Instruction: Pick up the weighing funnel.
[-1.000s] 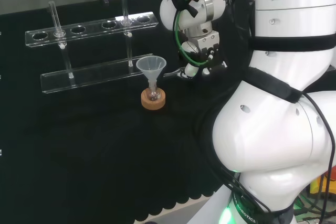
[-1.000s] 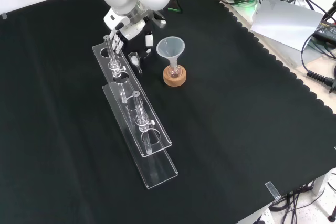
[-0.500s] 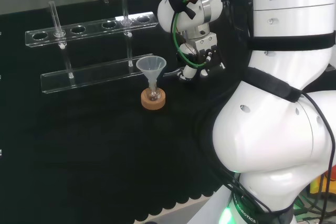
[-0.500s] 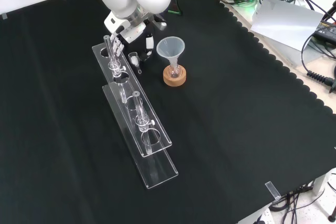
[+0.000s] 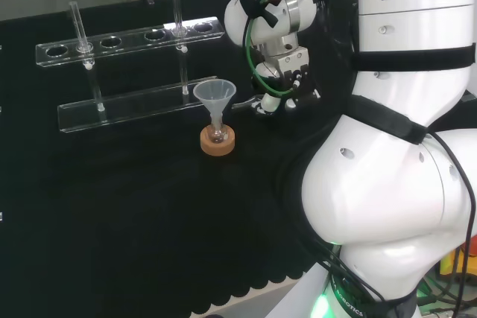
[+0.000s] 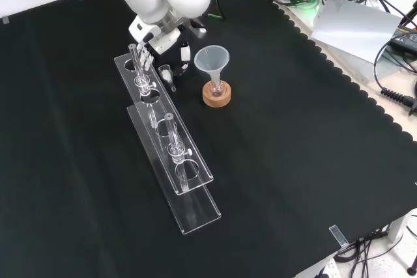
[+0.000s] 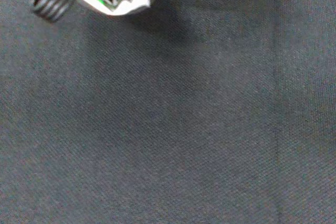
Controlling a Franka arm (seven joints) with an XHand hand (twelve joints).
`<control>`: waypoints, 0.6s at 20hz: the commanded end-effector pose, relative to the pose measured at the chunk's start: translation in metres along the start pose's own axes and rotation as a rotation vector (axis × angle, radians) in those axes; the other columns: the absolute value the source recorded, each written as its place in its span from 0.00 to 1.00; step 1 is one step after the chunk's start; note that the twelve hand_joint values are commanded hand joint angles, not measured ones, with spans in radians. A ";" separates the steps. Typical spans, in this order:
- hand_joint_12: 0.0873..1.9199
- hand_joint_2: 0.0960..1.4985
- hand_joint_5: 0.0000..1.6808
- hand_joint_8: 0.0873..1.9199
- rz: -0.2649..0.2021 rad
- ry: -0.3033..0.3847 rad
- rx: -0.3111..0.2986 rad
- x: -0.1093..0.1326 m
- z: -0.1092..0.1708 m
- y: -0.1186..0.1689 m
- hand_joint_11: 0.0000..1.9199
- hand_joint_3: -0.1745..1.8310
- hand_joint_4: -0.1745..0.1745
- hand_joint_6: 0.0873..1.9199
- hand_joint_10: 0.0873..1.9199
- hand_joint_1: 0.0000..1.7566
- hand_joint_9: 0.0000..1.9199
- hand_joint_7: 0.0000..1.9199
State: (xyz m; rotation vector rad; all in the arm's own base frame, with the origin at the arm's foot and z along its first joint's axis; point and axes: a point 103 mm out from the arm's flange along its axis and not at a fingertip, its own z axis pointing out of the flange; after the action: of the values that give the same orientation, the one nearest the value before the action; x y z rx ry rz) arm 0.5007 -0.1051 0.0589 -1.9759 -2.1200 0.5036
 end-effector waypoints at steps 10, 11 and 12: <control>0.66 0.36 0.38 0.35 -0.030 -0.001 0.006 -0.001 0.001 0.002 0.25 0.47 0.32 0.39 0.26 0.54 0.40 0.25; 0.66 0.36 0.38 0.35 -0.033 0.000 0.008 -0.001 0.001 0.003 0.25 0.47 0.32 0.39 0.26 0.54 0.40 0.25; 0.66 0.36 0.38 0.35 -0.034 -0.001 0.011 -0.001 0.002 0.003 0.25 0.47 0.32 0.39 0.26 0.54 0.40 0.25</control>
State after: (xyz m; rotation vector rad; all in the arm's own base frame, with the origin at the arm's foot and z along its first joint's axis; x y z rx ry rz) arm 0.5025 -0.1063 0.0575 -1.9435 -2.1410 0.5066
